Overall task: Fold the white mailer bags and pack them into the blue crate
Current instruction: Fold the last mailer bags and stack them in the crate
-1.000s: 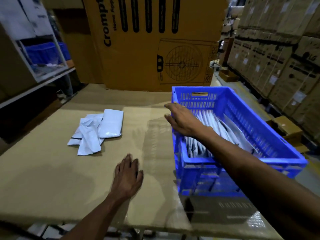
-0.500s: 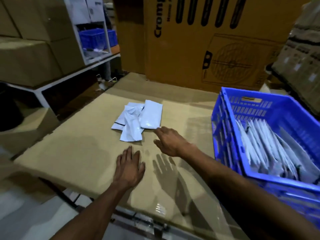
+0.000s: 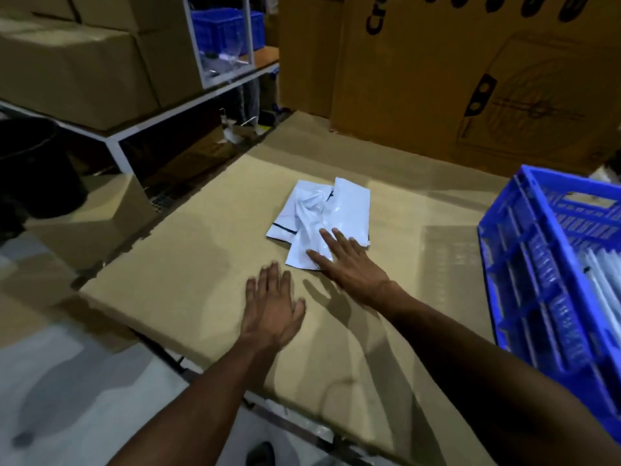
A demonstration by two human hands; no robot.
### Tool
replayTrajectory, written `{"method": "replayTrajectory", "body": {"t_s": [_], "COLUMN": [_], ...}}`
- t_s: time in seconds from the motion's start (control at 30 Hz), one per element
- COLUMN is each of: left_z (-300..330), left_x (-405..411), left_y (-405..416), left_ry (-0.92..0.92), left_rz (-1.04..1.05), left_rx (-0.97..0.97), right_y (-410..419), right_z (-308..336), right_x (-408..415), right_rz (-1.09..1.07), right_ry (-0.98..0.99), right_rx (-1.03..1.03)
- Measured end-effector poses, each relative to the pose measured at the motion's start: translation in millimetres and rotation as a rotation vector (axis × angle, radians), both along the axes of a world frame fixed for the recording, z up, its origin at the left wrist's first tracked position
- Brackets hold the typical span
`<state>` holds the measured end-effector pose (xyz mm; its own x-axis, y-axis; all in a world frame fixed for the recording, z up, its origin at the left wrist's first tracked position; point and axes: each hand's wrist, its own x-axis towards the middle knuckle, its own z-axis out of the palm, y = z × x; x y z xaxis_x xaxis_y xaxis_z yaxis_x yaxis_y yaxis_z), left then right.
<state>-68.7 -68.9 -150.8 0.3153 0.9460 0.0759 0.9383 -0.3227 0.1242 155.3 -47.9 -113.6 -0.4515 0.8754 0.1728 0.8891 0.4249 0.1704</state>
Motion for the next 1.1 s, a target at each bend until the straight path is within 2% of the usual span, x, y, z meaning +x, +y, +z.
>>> {"method": "replayTrajectory", "body": {"t_s": [0.37,0.63,0.8,0.9,1.1], "left_z": [5,5,3,1,-3], "left_x": [4,5,3,2,-1], "left_y": [12,17,12,10,7], "left_ry": [-0.097,-0.125,-0.081,-0.047,0.010], "left_rz": [-0.034,-0.111,-0.139,-0.218,-0.428], "left_rx": [-0.016,0.097,0.028,0.004,0.034], "right_y": [42,-7,-41,-57,-75], "right_z": [-7,-17,-18,-20,-12], "right_x": [0,-25,-38,-25,23], "right_rz": [0.026,0.100,0.100,0.042,-0.289], "right_ry": [-0.059,0.018,0.105,0.110,0.108], "right_rx": [0.073,0.244,0.267,0.225,0.124]}}
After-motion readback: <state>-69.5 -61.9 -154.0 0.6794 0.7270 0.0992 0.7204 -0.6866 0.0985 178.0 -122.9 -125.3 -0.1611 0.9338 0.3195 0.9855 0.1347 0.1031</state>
